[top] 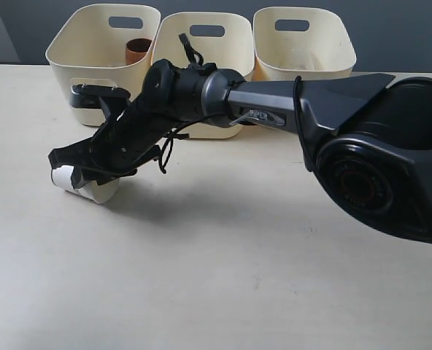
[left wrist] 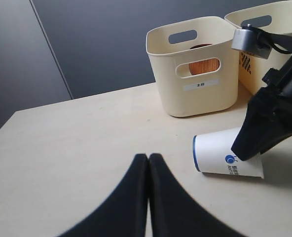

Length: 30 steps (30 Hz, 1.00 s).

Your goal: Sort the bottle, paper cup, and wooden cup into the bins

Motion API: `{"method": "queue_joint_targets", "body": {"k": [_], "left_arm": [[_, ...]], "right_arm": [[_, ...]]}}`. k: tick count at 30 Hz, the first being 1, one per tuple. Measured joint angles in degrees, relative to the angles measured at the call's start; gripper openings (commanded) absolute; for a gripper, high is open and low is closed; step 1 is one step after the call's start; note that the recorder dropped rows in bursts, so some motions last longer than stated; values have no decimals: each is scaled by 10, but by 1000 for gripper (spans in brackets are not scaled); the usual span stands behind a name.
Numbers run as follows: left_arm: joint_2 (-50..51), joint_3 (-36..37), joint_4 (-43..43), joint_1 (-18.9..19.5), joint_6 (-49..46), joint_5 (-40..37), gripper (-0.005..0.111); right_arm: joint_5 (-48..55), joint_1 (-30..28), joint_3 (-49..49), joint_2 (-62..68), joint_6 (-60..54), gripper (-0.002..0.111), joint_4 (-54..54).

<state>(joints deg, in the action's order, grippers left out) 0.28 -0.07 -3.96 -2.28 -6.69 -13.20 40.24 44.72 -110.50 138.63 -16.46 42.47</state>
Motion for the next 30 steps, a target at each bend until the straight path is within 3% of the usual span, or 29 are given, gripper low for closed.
{"method": "queue_joint_targets", "body": {"k": [30], "left_arm": [[0, 0, 0, 0, 0, 0, 0]], "right_arm": [[-42, 0, 0, 0, 0, 41, 28]]}}
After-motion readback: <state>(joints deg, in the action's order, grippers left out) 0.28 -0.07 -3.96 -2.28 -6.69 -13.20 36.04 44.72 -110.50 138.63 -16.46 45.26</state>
